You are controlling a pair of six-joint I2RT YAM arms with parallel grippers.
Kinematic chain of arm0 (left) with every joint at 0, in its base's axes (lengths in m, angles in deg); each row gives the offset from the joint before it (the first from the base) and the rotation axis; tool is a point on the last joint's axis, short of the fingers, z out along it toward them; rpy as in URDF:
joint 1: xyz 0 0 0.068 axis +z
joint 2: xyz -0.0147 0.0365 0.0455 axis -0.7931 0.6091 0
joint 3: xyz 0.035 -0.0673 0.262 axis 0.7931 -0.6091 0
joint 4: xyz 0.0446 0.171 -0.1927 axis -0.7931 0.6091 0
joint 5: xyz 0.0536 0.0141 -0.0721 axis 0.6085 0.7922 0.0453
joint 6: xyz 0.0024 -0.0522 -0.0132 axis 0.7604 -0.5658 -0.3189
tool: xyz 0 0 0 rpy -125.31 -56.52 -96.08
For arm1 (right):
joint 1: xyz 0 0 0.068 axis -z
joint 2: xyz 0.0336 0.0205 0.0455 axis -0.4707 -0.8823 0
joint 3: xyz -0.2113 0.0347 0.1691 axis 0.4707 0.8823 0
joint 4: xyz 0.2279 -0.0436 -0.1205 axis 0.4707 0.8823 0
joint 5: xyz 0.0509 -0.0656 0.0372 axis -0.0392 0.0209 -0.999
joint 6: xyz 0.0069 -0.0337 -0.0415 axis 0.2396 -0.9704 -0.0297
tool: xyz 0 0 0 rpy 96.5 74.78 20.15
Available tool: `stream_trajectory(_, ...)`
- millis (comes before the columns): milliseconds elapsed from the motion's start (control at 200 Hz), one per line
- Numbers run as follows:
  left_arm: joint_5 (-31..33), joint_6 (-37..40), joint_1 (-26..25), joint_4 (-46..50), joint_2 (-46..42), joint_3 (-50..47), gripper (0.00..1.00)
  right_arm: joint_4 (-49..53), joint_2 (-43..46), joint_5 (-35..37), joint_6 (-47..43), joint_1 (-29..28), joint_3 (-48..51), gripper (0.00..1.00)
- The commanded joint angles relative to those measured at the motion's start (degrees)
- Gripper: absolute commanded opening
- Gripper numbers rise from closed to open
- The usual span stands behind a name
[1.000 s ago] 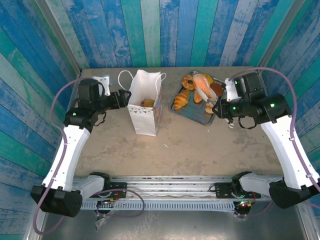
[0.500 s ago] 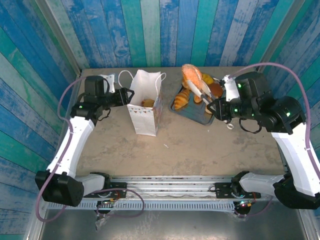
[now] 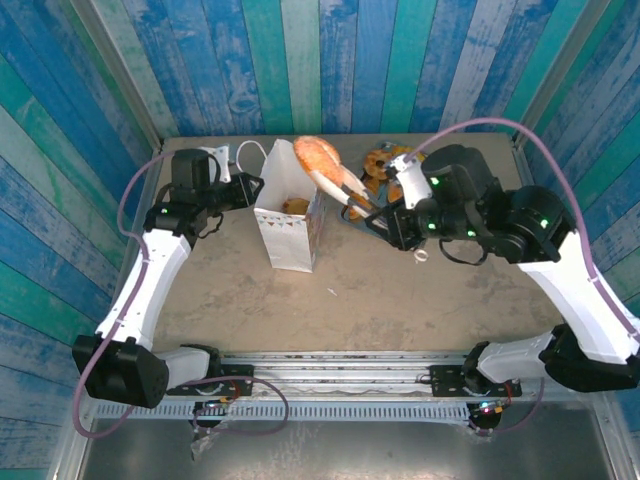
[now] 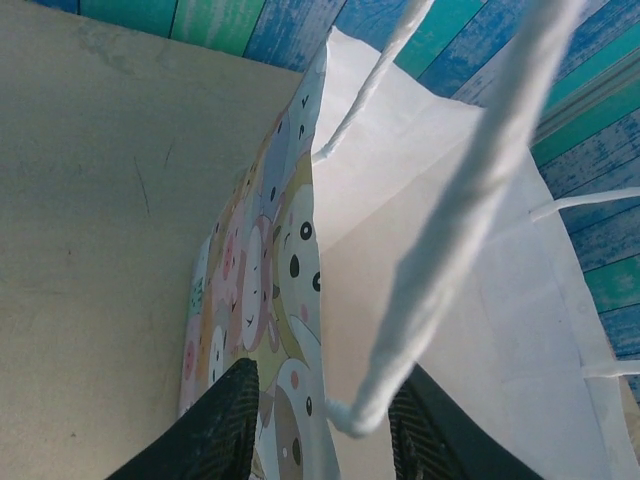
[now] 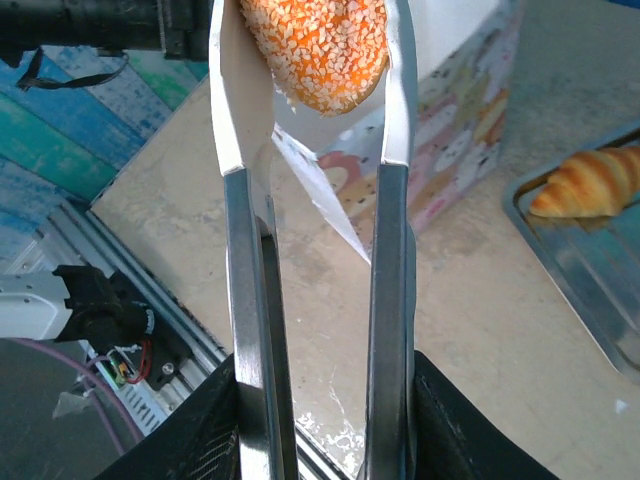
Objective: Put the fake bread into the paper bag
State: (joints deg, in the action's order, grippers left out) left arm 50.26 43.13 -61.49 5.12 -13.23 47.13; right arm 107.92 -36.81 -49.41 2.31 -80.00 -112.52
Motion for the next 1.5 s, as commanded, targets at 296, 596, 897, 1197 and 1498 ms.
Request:
stream_trajectory(296,1.1,-0.2,0.0,-1.1,0.5,-0.6,0.26,-7.4,-9.4,2.1,2.3,-3.1,-4.0,0.38)
stream_trajectory(596,1.9,-0.1,0.0,-0.9,0.2,-1.3,0.23,-7.0,-14.6,3.9,1.7,-3.3,-5.1,0.38)
stream_trajectory(897,3.0,0.3,-0.1,-1.1,-0.3,-2.0,0.22,-2.5,-17.8,6.9,-1.5,-3.3,-6.5,0.39)
stream_trajectory(1197,3.1,0.3,0.0,-1.2,-0.3,-2.0,0.22,2.7,-19.8,8.1,-3.7,-3.2,-7.2,0.40)
stream_trajectory(1498,3.7,0.2,0.0,-1.1,-0.6,-1.7,0.21,6.0,-19.1,8.8,-5.2,-3.3,-7.8,0.40)
